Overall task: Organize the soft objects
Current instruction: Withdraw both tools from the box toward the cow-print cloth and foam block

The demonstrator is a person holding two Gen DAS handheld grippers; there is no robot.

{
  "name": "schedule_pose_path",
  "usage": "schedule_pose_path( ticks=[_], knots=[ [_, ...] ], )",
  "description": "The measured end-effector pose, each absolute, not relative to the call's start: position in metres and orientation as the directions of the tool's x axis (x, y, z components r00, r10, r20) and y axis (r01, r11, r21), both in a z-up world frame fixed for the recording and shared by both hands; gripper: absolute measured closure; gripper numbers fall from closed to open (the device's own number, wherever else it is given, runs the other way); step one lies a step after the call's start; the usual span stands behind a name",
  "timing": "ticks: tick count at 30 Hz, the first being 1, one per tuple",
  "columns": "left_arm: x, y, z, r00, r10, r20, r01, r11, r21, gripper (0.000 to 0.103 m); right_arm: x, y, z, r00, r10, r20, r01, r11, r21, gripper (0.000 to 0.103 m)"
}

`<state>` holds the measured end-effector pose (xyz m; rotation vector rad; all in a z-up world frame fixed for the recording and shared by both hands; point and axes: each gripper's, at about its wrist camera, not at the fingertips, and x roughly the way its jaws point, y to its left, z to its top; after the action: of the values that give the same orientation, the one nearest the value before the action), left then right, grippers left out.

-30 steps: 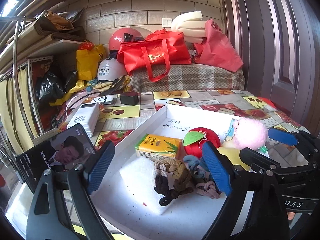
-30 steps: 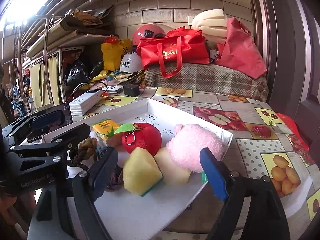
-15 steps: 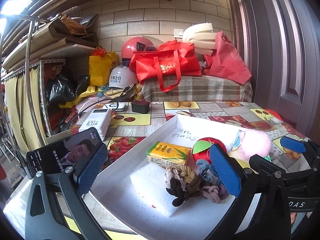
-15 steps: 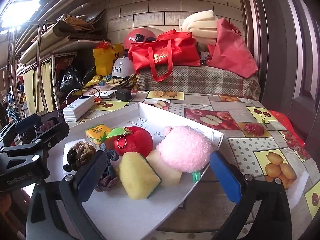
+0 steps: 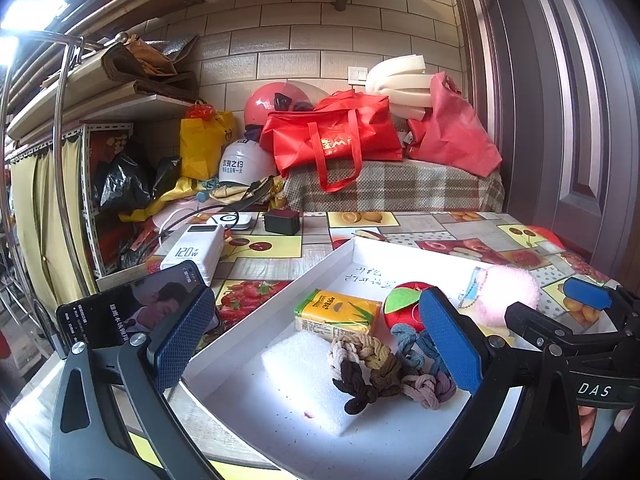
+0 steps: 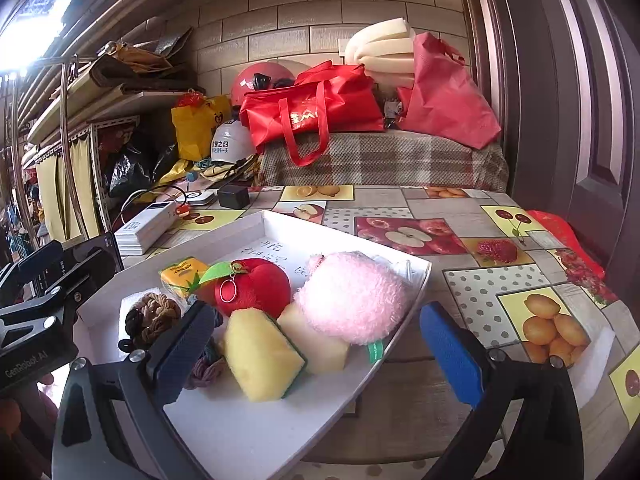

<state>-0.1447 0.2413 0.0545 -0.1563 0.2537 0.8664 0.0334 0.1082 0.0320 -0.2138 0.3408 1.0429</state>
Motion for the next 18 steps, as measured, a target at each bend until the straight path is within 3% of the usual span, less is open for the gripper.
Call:
schedule_pose_path(
  ticks=[18],
  knots=[
    [-0.154, 0.237, 0.058, 0.596, 0.757, -0.266, -0.793, 0.607, -0.051, 0.0, 0.029, 0.079, 0.038, 0.488, 0.828, -0.277, -0.855, 0.517, 0.037, 0.0]
  ],
)
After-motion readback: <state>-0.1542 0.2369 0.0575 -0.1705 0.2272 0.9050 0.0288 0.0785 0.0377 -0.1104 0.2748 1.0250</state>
